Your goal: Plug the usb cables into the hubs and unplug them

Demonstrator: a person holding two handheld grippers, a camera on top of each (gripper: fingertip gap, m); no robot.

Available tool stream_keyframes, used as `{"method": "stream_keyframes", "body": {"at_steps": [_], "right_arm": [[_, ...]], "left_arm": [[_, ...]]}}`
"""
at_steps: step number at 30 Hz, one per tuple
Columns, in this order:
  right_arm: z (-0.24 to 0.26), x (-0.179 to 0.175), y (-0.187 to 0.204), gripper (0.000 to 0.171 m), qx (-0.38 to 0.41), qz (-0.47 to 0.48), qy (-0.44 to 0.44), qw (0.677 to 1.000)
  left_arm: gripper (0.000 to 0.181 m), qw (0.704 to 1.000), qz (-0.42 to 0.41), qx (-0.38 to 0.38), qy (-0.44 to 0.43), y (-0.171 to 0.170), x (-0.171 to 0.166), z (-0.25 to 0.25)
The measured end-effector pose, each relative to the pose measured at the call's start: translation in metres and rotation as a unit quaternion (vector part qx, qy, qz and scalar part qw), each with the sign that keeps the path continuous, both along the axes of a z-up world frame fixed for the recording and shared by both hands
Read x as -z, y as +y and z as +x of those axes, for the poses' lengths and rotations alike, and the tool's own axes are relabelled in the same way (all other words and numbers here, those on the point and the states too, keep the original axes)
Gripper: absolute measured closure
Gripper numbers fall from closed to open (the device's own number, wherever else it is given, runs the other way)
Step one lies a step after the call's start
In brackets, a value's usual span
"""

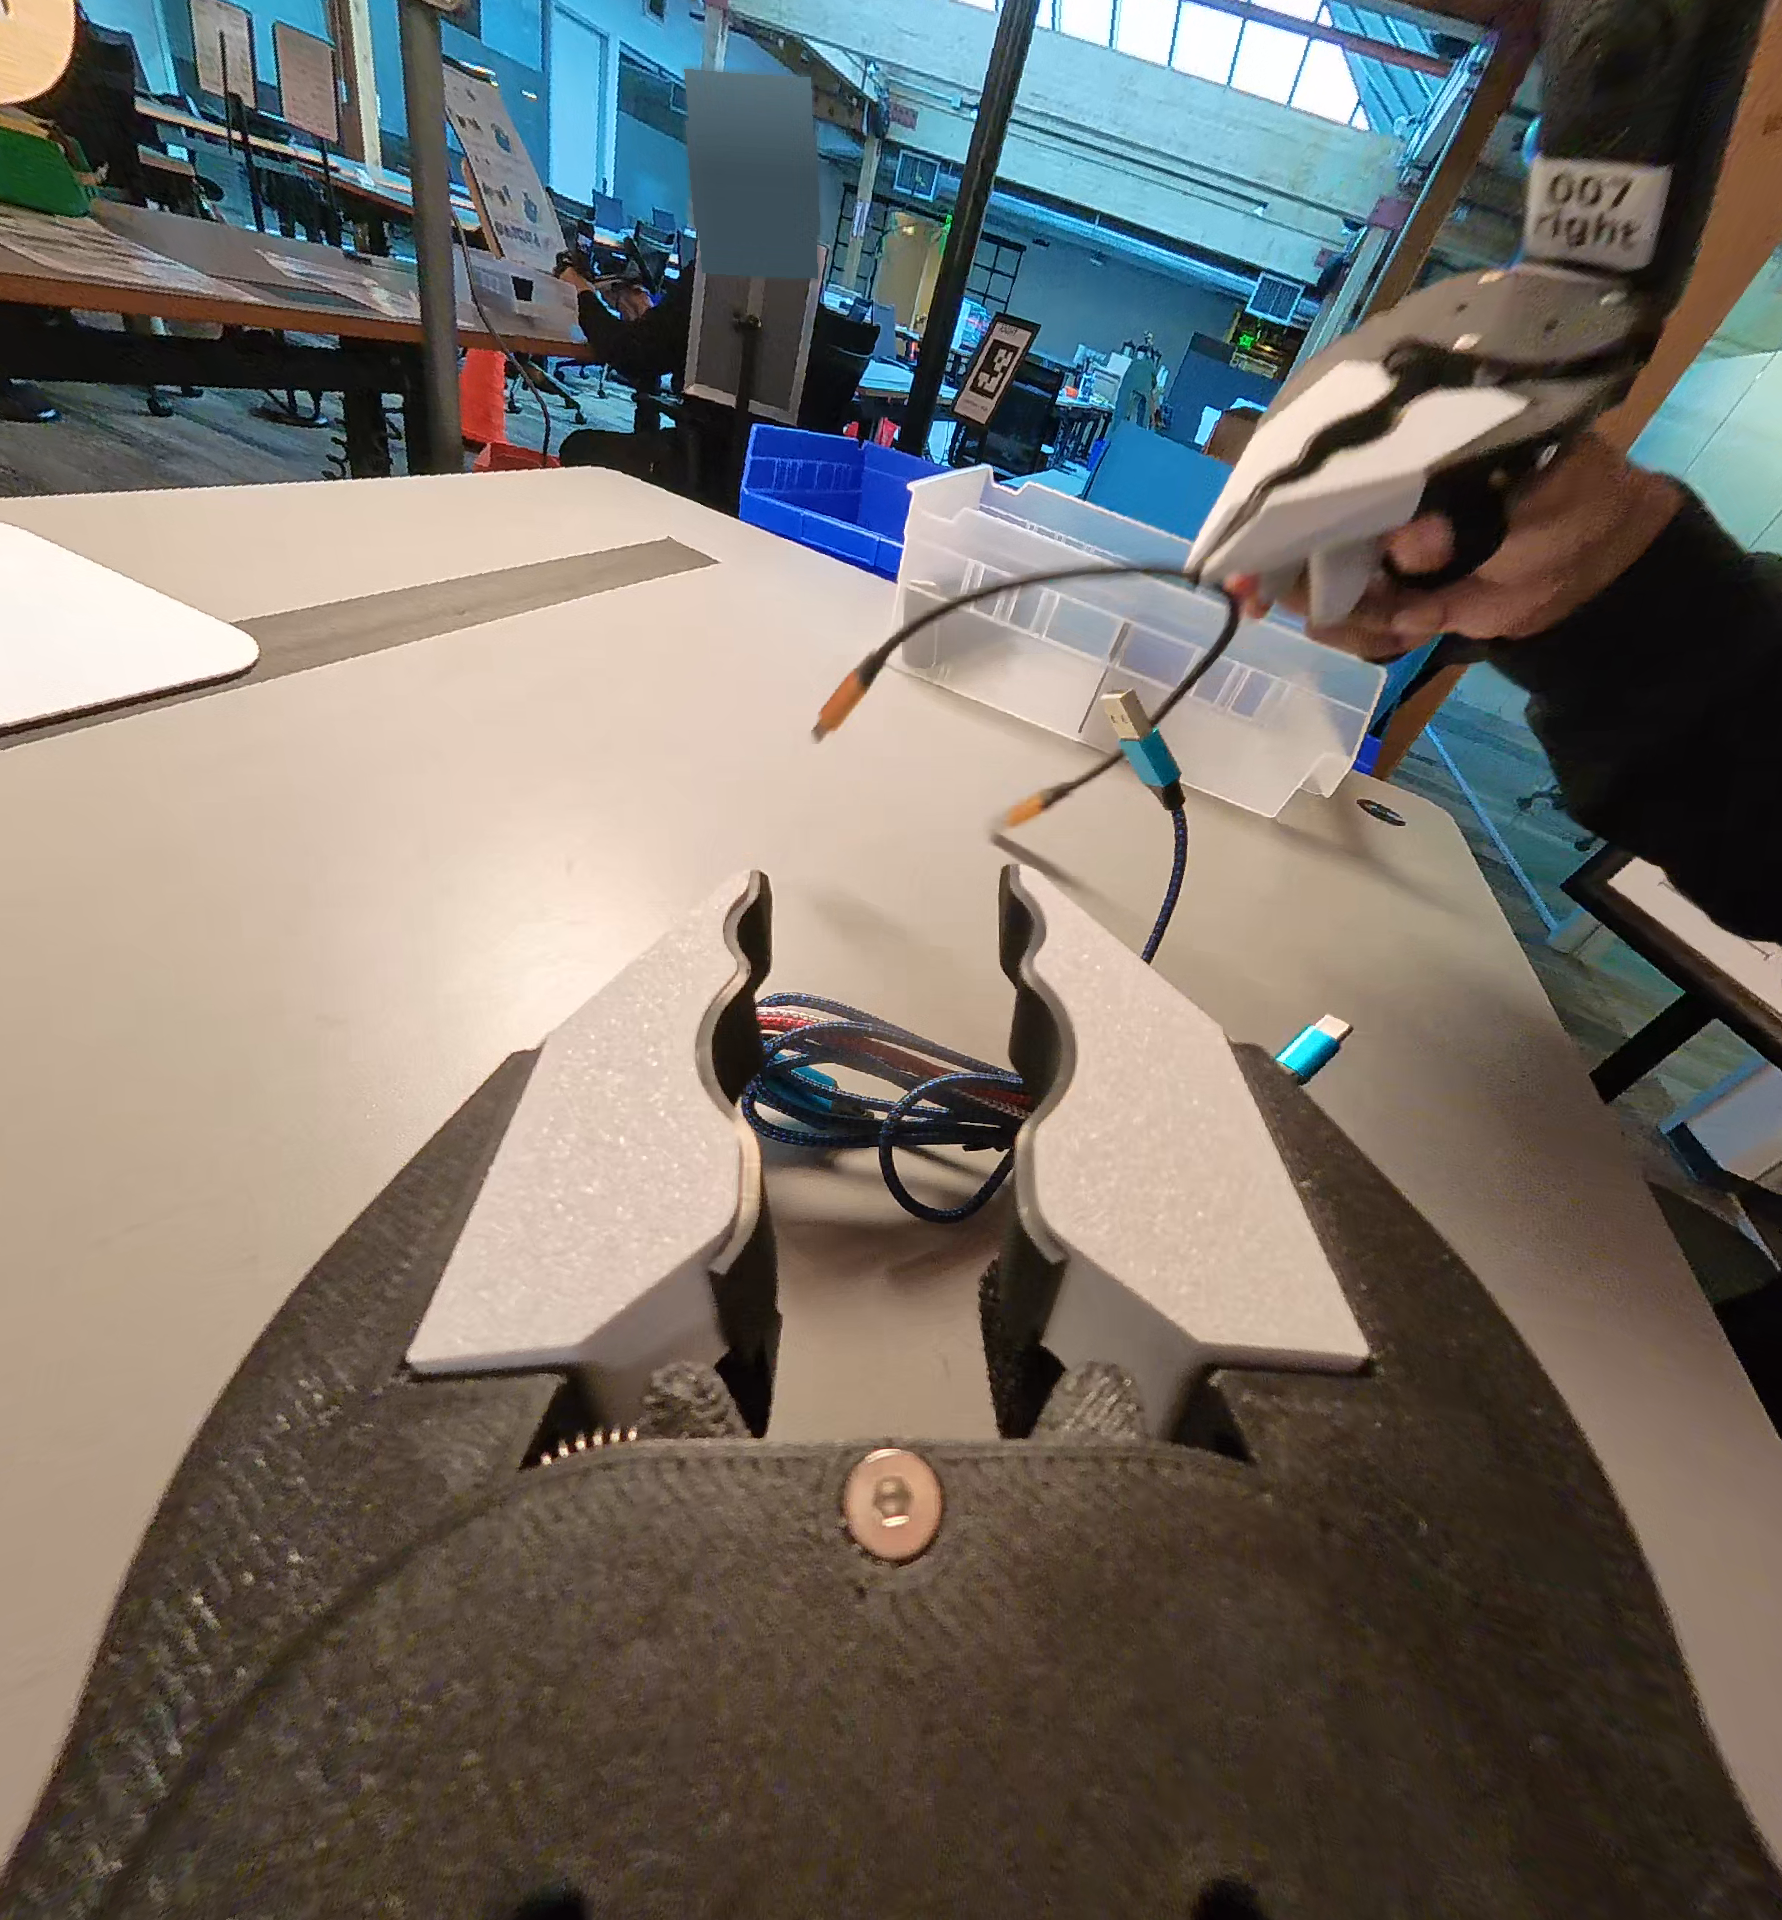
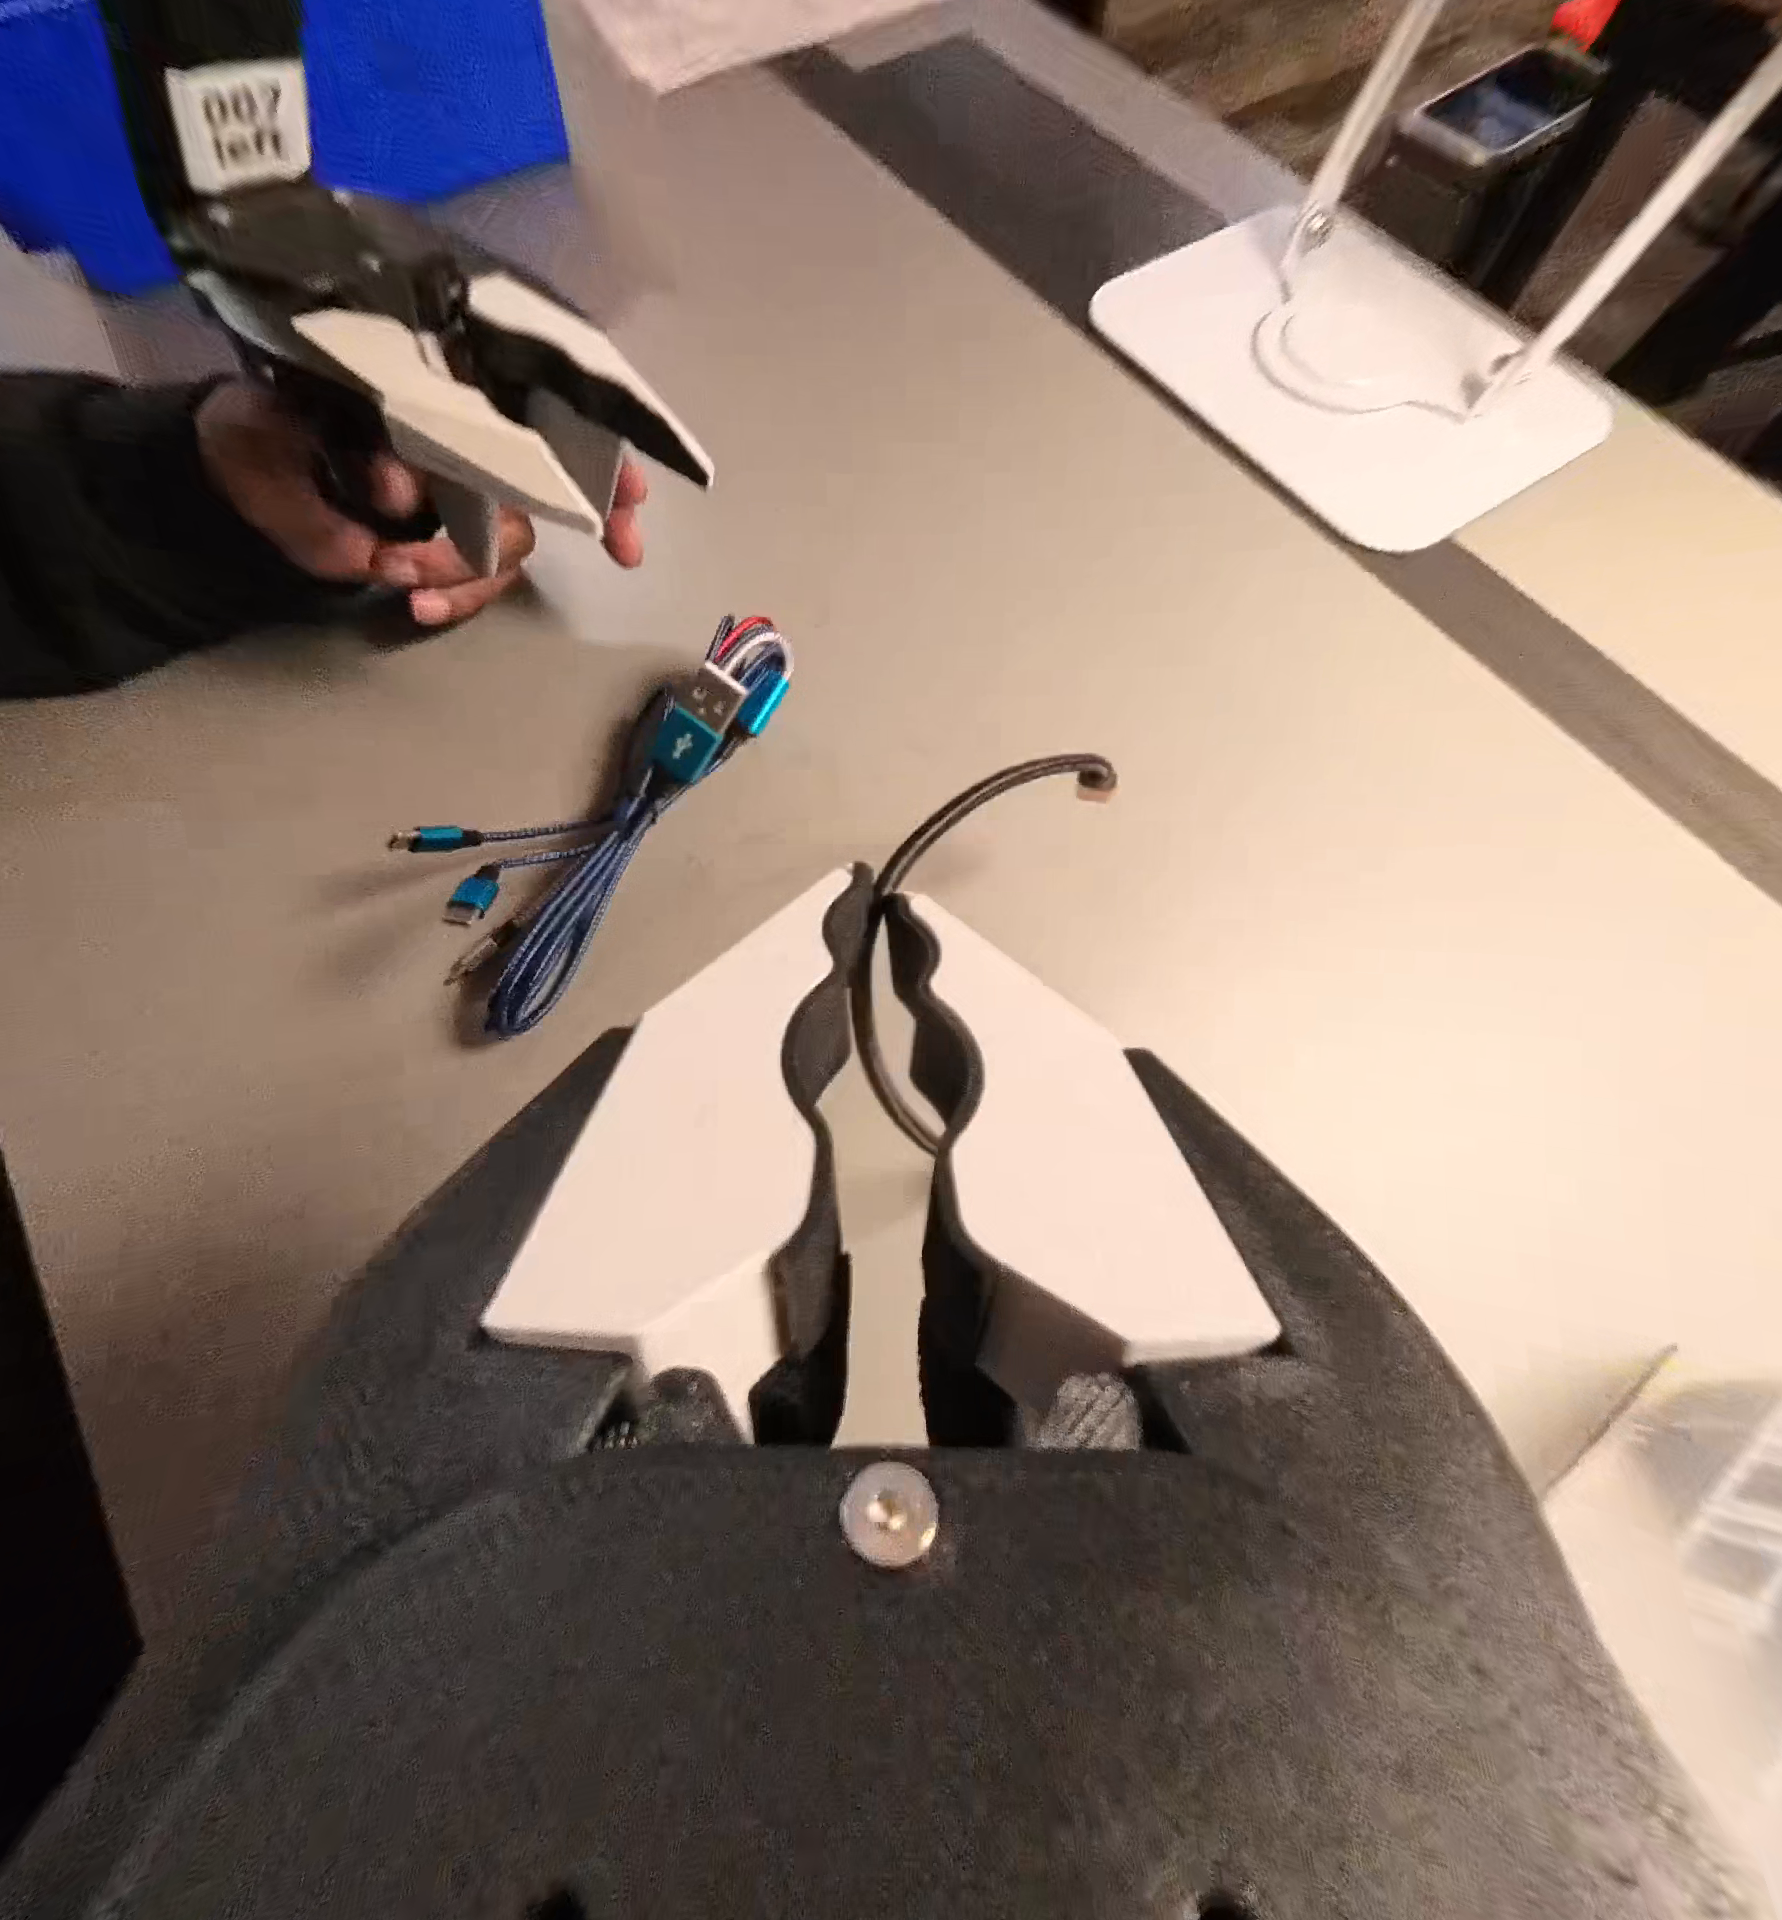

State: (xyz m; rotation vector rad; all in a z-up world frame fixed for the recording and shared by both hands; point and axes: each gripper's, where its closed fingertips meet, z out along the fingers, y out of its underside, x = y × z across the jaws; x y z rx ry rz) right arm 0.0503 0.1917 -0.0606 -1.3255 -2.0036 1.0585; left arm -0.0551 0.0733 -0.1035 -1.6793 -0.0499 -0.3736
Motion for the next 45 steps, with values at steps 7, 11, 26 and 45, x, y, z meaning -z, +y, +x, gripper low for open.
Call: {"method": "stream_keyframes", "body": {"at_steps": [7, 11, 26, 45], "right_arm": [[0.069, -0.104, 0.081, 0.171, 0.144, 0.019, 0.109, 0.983], [0.124, -0.148, 0.125, 0.171, 0.230, 0.084, 0.150, 0.958], [0.197, -0.020, 0.161, 0.156, 0.328, 0.078, 0.020, 0.941], [0.183, 0.037, 0.135, 0.163, 0.244, 0.113, -0.072, 0.961]], "left_arm": [[0.135, 1.000, 0.002, -0.001, -0.007, 0.000, -0.001, -0.001], [0.135, 1.000, 0.001, 0.001, -0.011, 0.000, 0.000, -0.001], [0.135, 1.000, -0.002, 0.008, -0.023, 0.000, 0.000, 0.002], [0.136, 0.999, -0.011, 0.017, -0.033, 0.002, 0.003, 0.007]]}}
